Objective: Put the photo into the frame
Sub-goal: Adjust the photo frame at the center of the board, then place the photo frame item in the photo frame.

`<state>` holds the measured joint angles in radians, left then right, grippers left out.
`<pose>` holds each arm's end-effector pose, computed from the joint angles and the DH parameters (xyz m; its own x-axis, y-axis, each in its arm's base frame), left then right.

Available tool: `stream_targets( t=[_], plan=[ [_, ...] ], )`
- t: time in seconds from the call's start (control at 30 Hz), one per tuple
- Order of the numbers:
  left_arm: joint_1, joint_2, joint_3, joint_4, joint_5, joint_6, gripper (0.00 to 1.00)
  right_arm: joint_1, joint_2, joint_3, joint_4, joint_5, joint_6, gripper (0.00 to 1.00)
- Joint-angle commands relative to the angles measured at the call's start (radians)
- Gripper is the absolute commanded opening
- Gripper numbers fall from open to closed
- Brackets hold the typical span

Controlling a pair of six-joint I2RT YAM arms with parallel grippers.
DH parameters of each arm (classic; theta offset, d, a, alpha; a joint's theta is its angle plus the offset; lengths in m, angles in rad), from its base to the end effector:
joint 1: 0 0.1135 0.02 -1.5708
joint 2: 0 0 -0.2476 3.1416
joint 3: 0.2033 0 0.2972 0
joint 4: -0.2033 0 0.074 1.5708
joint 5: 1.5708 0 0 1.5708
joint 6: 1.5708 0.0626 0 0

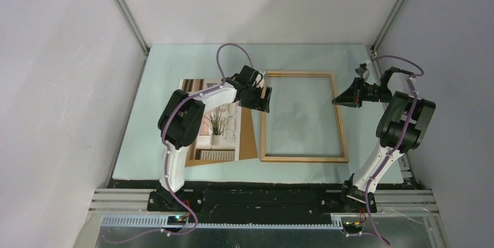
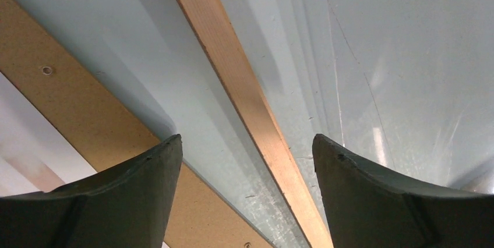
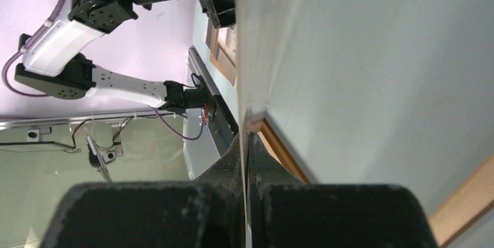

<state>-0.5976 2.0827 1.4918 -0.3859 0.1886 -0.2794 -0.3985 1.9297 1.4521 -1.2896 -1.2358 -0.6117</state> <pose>0.4003 -0.2867 0.1047 -0.8349 0.2405 -0.4951 0.4257 0.8524 -0.3037 0.3682 -0.0909 0.1721 -0.9108 0.1786 -0.3721 -0.2756 0.4081 0.8704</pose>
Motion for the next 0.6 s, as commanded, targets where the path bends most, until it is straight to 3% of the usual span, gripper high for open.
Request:
stream_targets(
  t=[0.0, 0.3, 0.57],
  plan=[
    [0.033, -0.066, 0.020, -0.023, 0.054, 0.053, 0.89, 0.019, 0.013, 0.059, -0.091, -0.103, -0.050, 0.00],
    [0.082, -0.072, 0.055, 0.000, 0.219, 0.067, 0.93, 0.036, 0.064, 0.149, -0.312, -0.181, -0.222, 0.00],
    [0.114, -0.111, 0.061, 0.025, 0.277, 0.083, 0.93, 0.070, 0.103, 0.156, -0.259, -0.173, -0.177, 0.00]
  ],
)
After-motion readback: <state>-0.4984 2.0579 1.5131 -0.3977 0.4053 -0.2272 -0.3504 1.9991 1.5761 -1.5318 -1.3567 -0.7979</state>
